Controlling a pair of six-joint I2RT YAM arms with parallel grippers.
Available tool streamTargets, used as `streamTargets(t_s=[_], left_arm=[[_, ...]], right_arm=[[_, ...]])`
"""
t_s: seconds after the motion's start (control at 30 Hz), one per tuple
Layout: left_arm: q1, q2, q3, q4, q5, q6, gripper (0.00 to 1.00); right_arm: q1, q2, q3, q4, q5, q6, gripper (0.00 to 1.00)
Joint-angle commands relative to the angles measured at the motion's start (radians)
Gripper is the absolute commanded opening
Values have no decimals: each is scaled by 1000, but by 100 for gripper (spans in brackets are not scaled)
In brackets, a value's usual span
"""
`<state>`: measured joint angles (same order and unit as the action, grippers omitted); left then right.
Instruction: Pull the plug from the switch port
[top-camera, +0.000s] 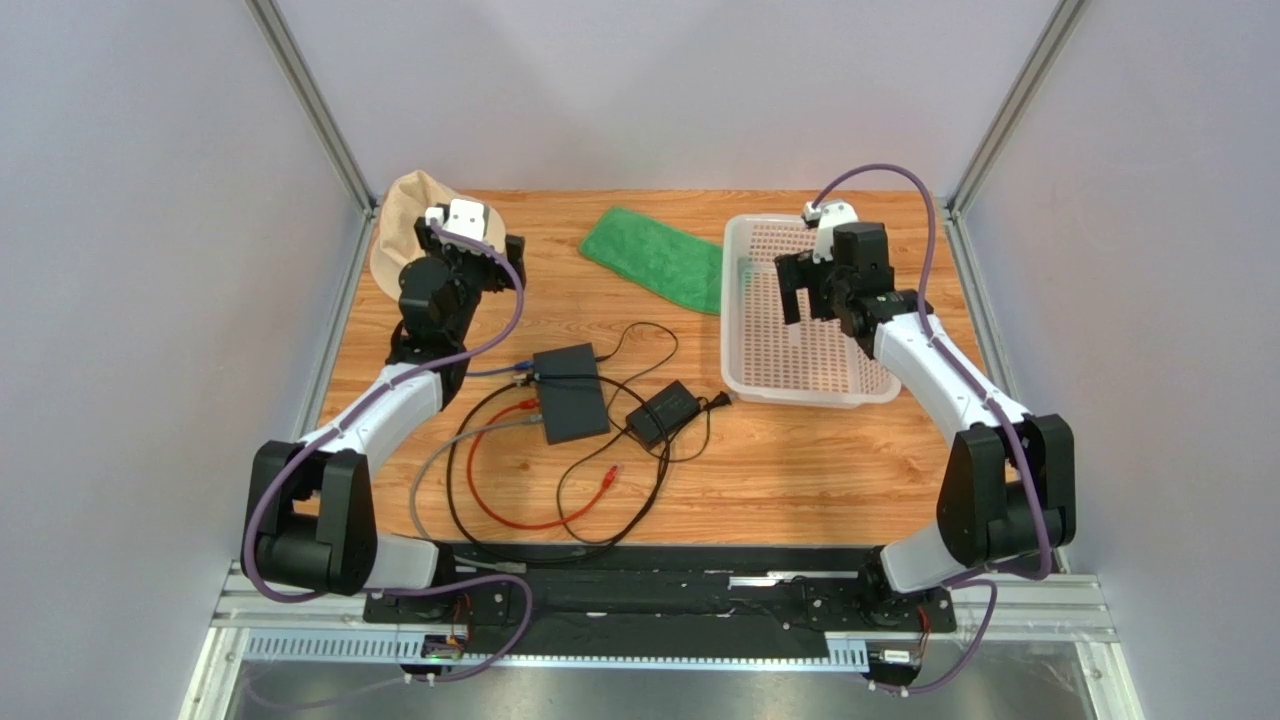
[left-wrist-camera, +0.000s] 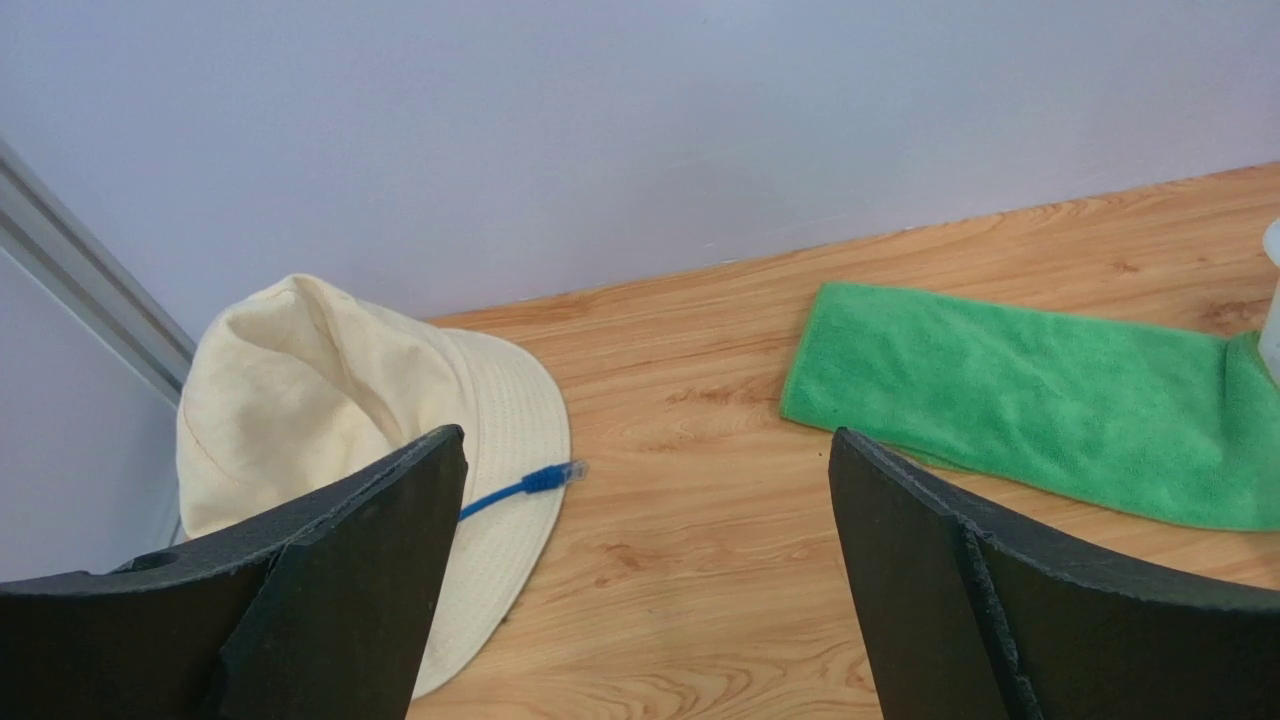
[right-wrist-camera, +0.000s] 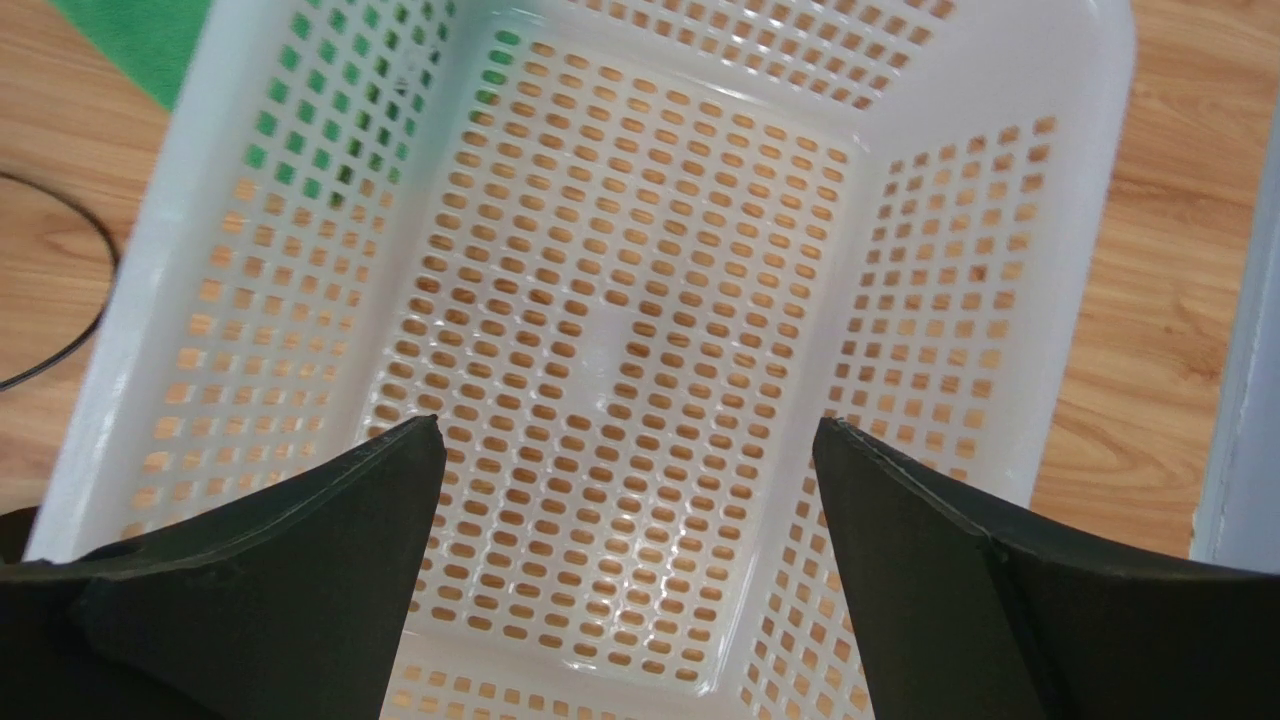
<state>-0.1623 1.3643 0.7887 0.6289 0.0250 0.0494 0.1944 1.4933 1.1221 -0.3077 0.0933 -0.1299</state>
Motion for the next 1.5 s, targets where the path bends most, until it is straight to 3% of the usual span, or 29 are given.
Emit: streamTargets(t_s=[0.0, 0.03, 0.13, 0.33, 0.43, 0.47, 0.53, 0.57, 0.67, 0.8, 0.9, 1.07, 1.23, 1.33, 1.37, 1.47], left_arm=[[-13, -31, -17, 12, -2, -14, 99], [-16, -40, -20, 5, 0, -19, 99], [-31, -66, -29, -40, -7, -36, 99], [-42, -142, -33, -170, -22, -42, 99], [-42, -142, 52, -419, -60, -45, 99], [-42, -139, 73, -463, -71, -74, 99], [-42, -140, 104, -529, -94, -103, 99], [-40, -145, 101, -531, -111, -112, 99], [-40, -186, 72, -515, -128, -123, 99], [-40, -217, 38, -523, -140, -102, 99], [-40, -208, 30, -525, -129, -103, 99], [-40, -189, 50, -549, -106, -117, 99], [-40, -183, 89, -659, -80, -119, 99], [-40, -185, 103, -742, 8, -63, 99], [-40, -186, 107, -767, 80, -27, 99], [-40, -191, 119, -882, 176, 200, 99]], right_arm=[[14, 21, 112, -46, -215, -109, 98], [16, 31, 172, -104, -386, -140, 97], [45, 106, 234, -120, -582, -143, 83], [197, 347, 425, -103, -563, -105, 56], [226, 447, 516, -120, -599, -108, 33], [232, 465, 525, -119, -615, -114, 23], [261, 502, 533, -137, -600, -126, 14], [267, 505, 532, -146, -574, -117, 0], [264, 460, 455, -125, -433, -33, 0], [218, 387, 372, -128, -318, -97, 0], [148, 438, 427, -159, -204, -163, 0], [14, 502, 537, -110, -162, -221, 0], [49, 397, 553, -134, -417, -185, 0], [101, 336, 481, -154, -536, -182, 12], [114, 323, 454, -157, -559, -178, 22], [148, 298, 377, -185, -624, -163, 43]])
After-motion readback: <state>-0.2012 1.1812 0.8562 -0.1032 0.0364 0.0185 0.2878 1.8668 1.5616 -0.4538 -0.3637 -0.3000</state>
